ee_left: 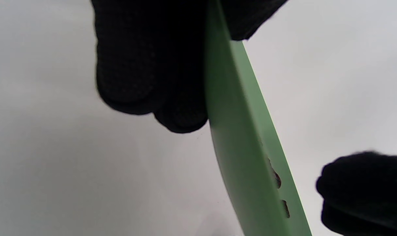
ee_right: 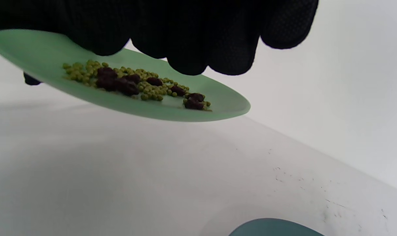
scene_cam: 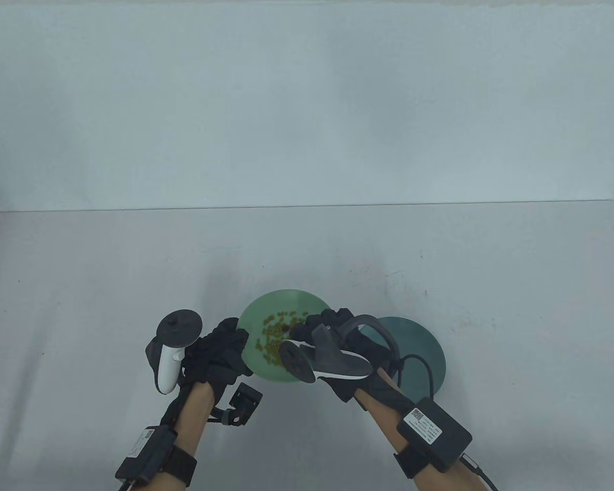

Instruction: Pick cranberries with hand pinch into plate

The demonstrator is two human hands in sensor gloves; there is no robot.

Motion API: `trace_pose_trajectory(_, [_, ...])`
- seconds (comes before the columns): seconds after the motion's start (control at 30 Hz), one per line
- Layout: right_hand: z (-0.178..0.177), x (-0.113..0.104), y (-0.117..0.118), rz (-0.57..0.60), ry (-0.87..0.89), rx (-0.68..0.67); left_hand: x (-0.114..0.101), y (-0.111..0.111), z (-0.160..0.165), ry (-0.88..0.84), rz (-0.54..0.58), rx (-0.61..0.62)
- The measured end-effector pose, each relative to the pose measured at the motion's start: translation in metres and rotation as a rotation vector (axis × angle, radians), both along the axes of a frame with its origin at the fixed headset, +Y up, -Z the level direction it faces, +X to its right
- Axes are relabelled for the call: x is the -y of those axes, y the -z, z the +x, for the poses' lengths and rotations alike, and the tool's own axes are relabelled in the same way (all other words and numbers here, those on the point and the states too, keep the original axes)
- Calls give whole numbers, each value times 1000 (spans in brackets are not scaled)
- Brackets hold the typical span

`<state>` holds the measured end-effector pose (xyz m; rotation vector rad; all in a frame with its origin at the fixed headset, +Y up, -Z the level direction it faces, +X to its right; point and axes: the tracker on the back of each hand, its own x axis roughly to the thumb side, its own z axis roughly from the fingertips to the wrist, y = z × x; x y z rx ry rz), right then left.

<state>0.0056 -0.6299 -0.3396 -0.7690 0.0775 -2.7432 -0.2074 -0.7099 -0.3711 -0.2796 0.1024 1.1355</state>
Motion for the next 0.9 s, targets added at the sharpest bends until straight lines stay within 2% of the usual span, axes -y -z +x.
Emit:
trace_pose_trajectory(0.37, [-10,8,4,10,-65,-2,-2,-1,-2,-9,3,-2])
trace_pose_trajectory(0.9, [-14,9,5,0,-60,-14,-6,0,-7,-5,18,-7])
